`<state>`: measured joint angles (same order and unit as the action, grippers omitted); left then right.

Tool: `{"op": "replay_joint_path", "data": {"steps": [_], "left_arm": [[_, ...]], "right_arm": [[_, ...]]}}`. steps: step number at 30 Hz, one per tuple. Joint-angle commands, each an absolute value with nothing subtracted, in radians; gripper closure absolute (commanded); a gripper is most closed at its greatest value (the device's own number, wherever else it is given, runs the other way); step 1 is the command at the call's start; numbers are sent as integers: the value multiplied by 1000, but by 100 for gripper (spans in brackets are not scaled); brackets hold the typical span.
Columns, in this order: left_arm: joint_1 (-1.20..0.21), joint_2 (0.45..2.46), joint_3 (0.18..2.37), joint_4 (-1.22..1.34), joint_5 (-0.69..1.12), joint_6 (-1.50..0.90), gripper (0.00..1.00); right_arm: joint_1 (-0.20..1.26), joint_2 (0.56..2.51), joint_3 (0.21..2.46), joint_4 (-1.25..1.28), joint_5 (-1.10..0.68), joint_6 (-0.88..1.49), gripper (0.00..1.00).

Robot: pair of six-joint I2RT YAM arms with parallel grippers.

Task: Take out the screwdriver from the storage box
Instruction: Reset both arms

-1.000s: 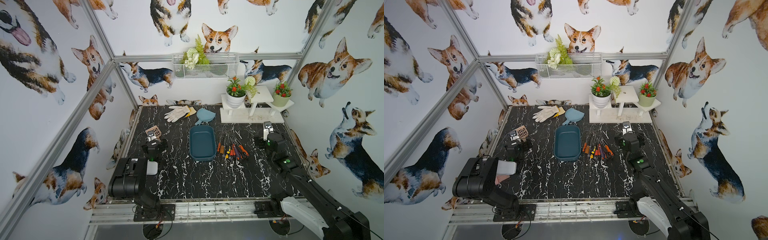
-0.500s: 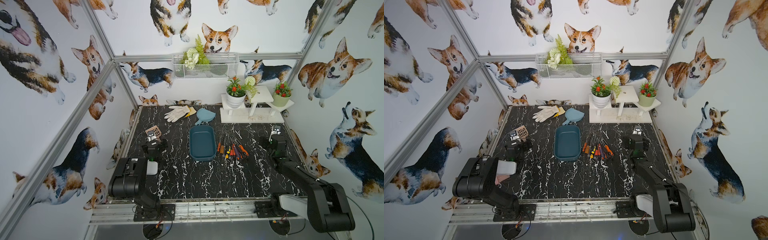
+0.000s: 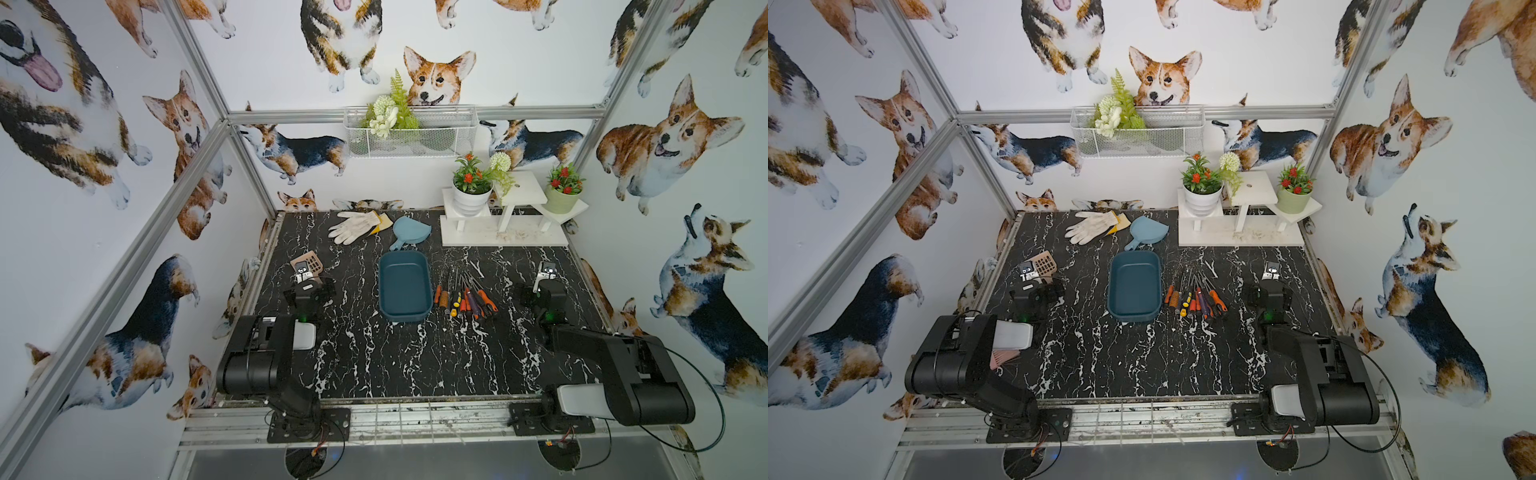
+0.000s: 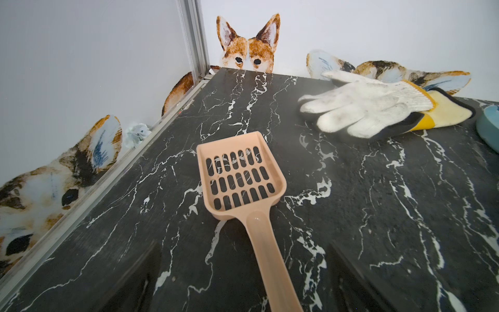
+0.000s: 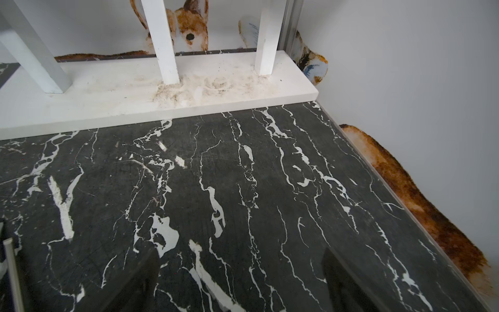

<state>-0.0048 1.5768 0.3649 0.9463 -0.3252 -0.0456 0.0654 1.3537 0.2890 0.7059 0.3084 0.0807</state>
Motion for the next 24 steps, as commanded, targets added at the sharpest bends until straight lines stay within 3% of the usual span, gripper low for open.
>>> {"op": "replay_joint_path", "data": {"steps": [1,6,9,11,14,16,24], "left_arm": [[-2,1575,368,963,-319,-42,0],[-2,1575,369,963,-319,-42,0],[-4,1575,369,963,-320,-41,0],[-3,1575,368,963,-319,-41,0],[-3,1575,368,963,-319,-42,0],[-3,1575,368,963,-319,-43,0],[-2,1575,368,963,-320,-42,0]], "right_arm": [[67,1374,247,920,304,88,1],[66,1383,261,883,293,87,1],[74,1484,243,1046,319,71,1],[90,1428,290,864,321,76,1],[93,1481,282,964,327,54,1],[93,1446,307,856,327,75,1],[89,1466,310,883,340,77,0]]}}
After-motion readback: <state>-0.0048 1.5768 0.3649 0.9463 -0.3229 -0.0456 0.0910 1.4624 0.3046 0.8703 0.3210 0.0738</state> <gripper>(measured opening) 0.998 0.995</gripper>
